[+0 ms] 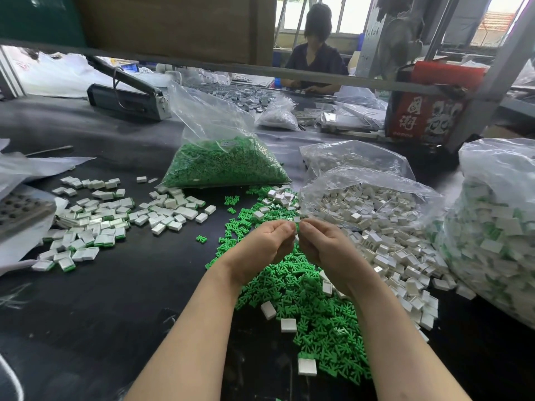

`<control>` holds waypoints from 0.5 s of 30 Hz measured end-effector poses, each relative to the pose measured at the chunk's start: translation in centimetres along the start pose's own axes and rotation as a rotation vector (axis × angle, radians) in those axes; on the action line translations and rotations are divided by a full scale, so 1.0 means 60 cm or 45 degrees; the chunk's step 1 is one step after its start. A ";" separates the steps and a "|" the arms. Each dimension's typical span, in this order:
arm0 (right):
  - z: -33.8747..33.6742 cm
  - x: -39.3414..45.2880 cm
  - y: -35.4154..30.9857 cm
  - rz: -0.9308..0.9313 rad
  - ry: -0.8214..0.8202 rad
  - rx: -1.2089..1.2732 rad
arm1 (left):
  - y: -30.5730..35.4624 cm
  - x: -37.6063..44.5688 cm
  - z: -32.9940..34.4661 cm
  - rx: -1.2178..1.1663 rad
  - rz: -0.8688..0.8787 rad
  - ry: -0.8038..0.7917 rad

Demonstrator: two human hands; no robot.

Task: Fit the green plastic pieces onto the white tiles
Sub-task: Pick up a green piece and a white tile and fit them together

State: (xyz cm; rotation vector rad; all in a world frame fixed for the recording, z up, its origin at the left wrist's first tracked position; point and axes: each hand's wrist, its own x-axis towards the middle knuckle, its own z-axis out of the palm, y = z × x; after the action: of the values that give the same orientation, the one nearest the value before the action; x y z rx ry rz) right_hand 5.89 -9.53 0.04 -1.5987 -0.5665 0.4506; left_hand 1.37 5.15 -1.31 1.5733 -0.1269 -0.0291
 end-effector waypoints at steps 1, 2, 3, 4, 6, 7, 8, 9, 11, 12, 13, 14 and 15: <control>-0.001 0.000 0.000 0.007 -0.005 0.000 | 0.000 0.000 -0.001 0.003 -0.003 -0.007; -0.001 0.000 0.001 0.015 -0.010 0.000 | -0.001 0.000 -0.002 0.005 -0.006 -0.013; -0.003 0.000 0.001 0.024 -0.018 0.002 | -0.001 -0.001 -0.004 0.011 -0.012 -0.020; -0.003 0.000 0.001 0.030 -0.031 0.007 | -0.002 -0.001 -0.005 0.021 -0.017 -0.026; -0.004 -0.001 0.001 0.038 -0.062 0.012 | -0.003 -0.002 -0.008 0.039 -0.026 -0.043; -0.004 -0.002 0.000 0.042 -0.073 0.008 | -0.003 -0.002 -0.009 0.045 -0.029 -0.052; -0.004 -0.002 0.000 0.045 -0.079 0.004 | -0.003 -0.002 -0.010 0.049 -0.033 -0.061; -0.004 -0.003 0.000 0.049 -0.082 0.000 | -0.003 -0.003 -0.011 0.051 -0.037 -0.068; -0.003 -0.004 0.000 0.054 -0.088 -0.010 | -0.002 -0.002 -0.012 0.055 -0.043 -0.071; -0.002 -0.004 -0.001 0.054 -0.086 -0.018 | -0.003 -0.002 -0.012 0.057 -0.046 -0.068; -0.002 -0.004 -0.002 0.056 -0.076 -0.030 | -0.003 -0.002 -0.011 0.056 -0.049 -0.061; 0.000 -0.003 -0.002 0.061 -0.057 -0.044 | -0.004 -0.001 -0.009 0.051 -0.047 -0.048; 0.000 -0.002 -0.004 0.068 -0.029 -0.059 | -0.005 0.000 -0.007 0.041 -0.040 -0.030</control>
State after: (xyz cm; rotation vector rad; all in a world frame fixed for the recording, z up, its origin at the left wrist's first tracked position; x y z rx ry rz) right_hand 5.76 -9.56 0.25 -1.6576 -0.5560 0.4994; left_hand 1.44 5.56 -1.62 1.6075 -0.1216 -0.0700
